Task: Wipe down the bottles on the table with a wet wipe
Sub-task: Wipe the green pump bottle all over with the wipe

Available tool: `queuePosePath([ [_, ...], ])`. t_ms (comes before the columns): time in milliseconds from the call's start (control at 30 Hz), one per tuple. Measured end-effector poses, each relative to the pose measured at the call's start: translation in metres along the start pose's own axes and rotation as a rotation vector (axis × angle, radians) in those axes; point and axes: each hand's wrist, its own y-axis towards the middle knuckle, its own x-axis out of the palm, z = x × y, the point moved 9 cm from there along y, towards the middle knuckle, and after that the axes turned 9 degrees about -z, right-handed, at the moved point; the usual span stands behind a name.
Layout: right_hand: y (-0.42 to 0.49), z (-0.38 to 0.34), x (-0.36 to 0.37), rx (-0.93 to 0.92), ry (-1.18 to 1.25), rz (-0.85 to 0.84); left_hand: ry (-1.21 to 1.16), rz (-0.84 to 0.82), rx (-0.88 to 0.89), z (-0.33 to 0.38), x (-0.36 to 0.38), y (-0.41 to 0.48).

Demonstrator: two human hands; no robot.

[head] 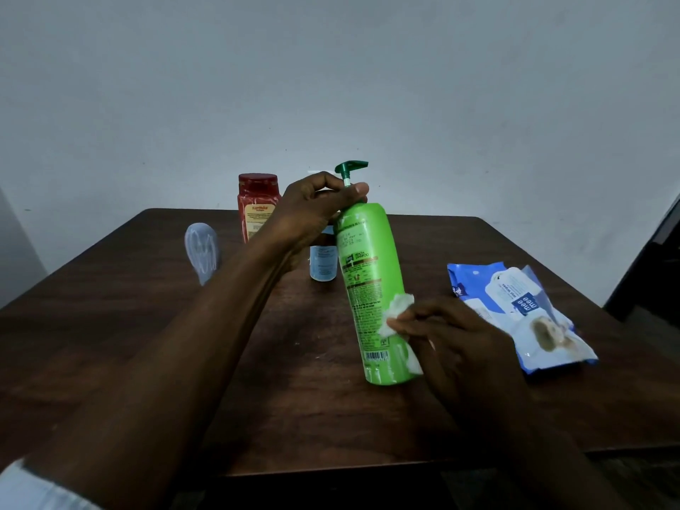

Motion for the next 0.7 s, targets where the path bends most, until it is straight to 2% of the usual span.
queuePosePath([
  [367, 0.117, 0.008, -0.017, 0.039, 0.024, 0.019, 0.058, 0.029, 0.020, 0.002, 0.001, -0.006],
  [567, 0.095, 0.016, -0.009, -0.032, 0.008, -0.090, 0.005, 0.011, 0.022, -0.002, -0.002, -0.006],
  [700, 0.052, 0.020, -0.002, 0.043, 0.077, -0.115, -0.018, 0.037, 0.008, -0.009, -0.007, -0.005],
])
